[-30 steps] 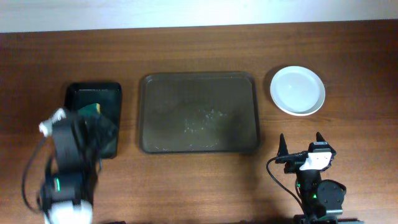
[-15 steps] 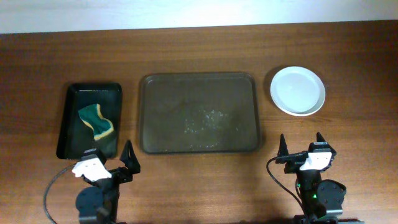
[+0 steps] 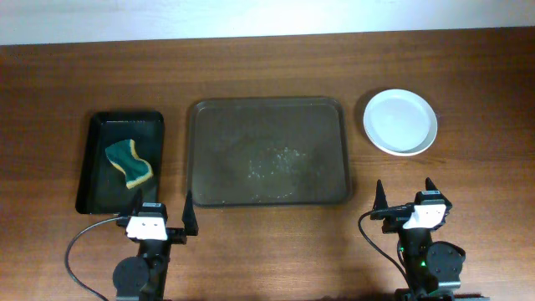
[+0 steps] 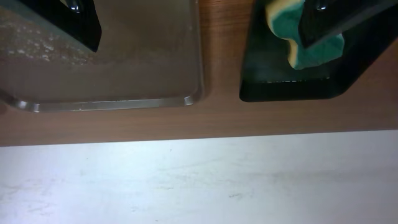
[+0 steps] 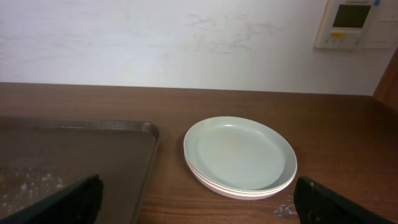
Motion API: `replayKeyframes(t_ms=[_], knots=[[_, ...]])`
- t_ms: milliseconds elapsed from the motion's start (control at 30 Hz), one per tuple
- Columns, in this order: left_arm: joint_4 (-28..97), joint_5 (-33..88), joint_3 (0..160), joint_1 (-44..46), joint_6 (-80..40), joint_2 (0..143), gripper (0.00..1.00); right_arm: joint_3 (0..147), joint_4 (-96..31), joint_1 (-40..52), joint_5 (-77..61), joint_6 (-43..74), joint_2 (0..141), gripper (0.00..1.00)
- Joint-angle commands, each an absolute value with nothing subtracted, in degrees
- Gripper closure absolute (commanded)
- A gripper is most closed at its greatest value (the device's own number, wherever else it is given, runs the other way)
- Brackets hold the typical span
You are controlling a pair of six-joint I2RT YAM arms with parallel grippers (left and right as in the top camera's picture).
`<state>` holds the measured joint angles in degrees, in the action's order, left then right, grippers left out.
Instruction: Clean dirty plates on tray and stack at the side
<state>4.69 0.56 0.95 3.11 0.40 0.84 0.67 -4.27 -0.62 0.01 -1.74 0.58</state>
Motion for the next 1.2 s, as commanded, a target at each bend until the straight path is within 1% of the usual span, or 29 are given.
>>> replayKeyframes(t_ms=[0,67,167,1167], knots=[[4.80,-0.38,0.47,1.34,2.46,0.27,0.01,0.32,-4.64,-0.82,0.32,-1.65,0.19,0.02],[4.82,-0.45,0.47,-1.43,2.42,0.27,0.01,0.32,-4.64,-0.82,0.32,-1.65,0.19,0.02],[4.82,-1.13,0.47,-2.42,0.01,0.27,0.01,0.32,-4.64,-0.82,0.32,-1.65,0.19,0.02],[4.73,-1.04,0.47,-2.42,-0.38,0.30,0.01,0.32,-4.64,-0.82,0.32,-1.65,0.19,0.02]])
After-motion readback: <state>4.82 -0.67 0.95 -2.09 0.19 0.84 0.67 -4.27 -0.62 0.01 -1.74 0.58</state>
